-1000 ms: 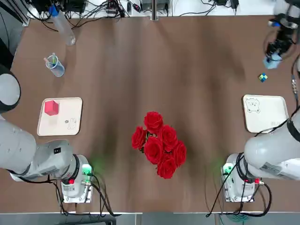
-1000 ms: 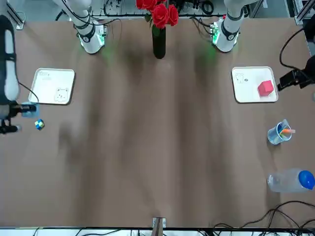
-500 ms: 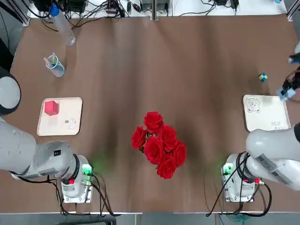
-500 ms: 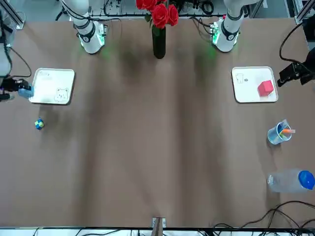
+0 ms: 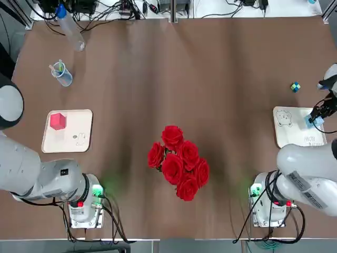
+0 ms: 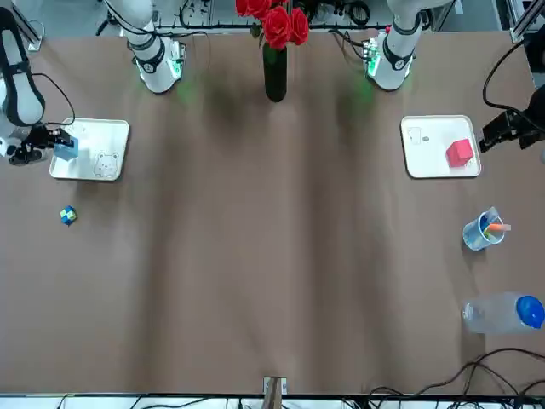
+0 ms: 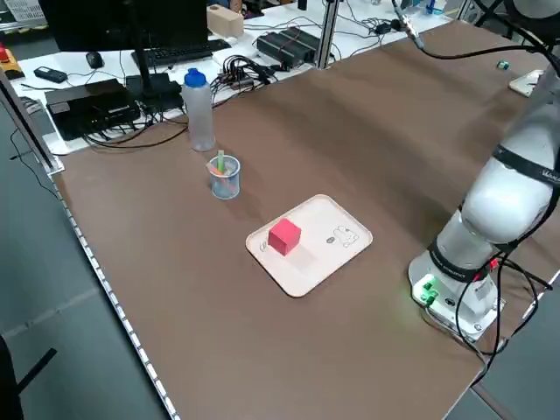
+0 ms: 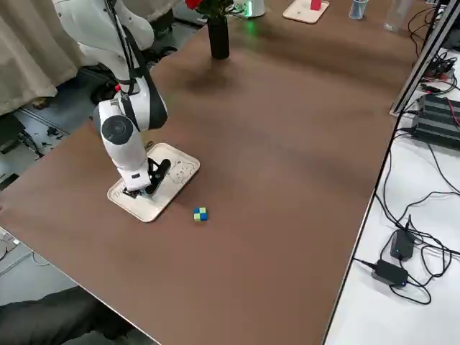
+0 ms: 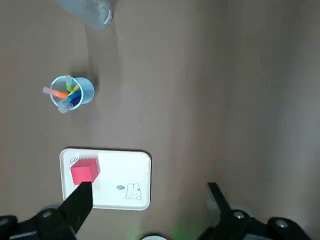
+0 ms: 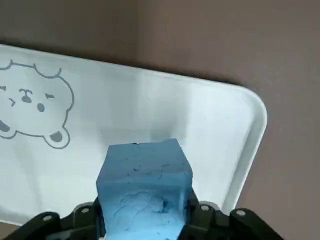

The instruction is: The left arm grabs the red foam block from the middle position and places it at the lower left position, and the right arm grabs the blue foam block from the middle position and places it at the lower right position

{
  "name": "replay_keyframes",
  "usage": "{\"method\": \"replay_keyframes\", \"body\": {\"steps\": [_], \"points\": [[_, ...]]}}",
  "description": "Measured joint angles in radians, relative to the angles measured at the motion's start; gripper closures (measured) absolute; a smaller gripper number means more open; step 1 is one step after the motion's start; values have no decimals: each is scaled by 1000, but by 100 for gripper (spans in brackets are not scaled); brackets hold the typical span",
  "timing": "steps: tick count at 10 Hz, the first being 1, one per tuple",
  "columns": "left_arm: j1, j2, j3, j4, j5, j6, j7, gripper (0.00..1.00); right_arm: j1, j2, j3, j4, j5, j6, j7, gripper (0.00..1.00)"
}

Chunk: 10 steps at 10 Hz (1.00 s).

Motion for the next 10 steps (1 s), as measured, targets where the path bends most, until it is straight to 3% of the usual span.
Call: {"method": "replay_keyframes", "body": {"steps": [3, 5, 6, 7, 9, 10], "points": [[-8, 9, -27, 0, 0, 37, -2, 0, -3, 0, 3, -14, 0, 29, -6, 0], [-8, 11, -32, 0, 0, 45, -2, 0, 1, -4, 12, 4, 0, 31, -11, 0], [-8, 15, -31, 0, 0, 54, -2, 0, 24, -10, 20, 53, -1, -16, -12, 0], [-8, 21, -31, 0, 0, 68, -2, 0, 81, -21, 26, 155, -1, -145, -11, 0], [-8, 26, -31, 1, 0, 78, -2, 0, 234, -43, 35, 467, 1, -494, 73, 0], [-8, 27, -32, 2, 0, 78, -2, 0, 304, -47, 39, 584, 2, -585, 134, 0]]}}
